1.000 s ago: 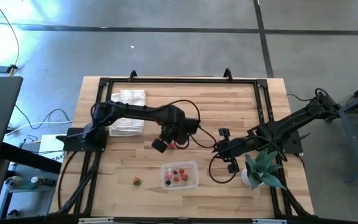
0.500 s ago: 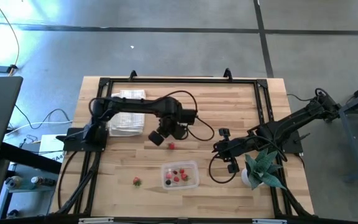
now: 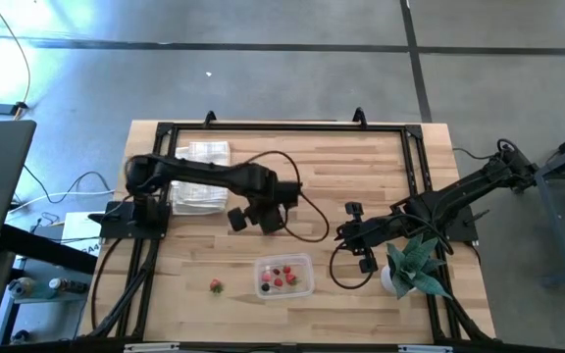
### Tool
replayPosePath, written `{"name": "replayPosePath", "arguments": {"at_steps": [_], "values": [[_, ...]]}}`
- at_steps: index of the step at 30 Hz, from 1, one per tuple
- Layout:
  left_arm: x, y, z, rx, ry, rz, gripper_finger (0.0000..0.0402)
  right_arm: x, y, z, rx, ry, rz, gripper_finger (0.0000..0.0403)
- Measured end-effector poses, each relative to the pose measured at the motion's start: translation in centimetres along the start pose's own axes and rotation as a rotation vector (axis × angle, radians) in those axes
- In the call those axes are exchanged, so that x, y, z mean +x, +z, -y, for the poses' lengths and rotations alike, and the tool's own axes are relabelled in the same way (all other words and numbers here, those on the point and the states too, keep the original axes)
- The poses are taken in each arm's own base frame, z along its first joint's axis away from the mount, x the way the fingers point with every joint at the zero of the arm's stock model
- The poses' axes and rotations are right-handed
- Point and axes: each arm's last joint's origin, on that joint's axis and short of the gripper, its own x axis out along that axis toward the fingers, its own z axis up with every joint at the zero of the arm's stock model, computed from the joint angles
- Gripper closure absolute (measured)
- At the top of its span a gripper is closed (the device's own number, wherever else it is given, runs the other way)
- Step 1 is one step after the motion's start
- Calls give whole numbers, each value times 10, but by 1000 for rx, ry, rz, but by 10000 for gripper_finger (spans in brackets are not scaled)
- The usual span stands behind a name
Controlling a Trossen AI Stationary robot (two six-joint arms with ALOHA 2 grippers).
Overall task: Pick and placing Produce into tupperware
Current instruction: Put the red strawberry into the transparent bin
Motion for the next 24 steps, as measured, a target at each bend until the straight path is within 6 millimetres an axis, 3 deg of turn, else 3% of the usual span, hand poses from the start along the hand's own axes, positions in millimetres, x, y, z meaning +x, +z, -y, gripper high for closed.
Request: {"name": "replayPosePath", "arguments": {"at_steps": [9,24], "values": [[50,8,-11,74,-93,-73,334,0,0,0,0,0,-1,313],[63,12,-17,-22,-97,10,334,0,0,0,0,0,0,313]]}}
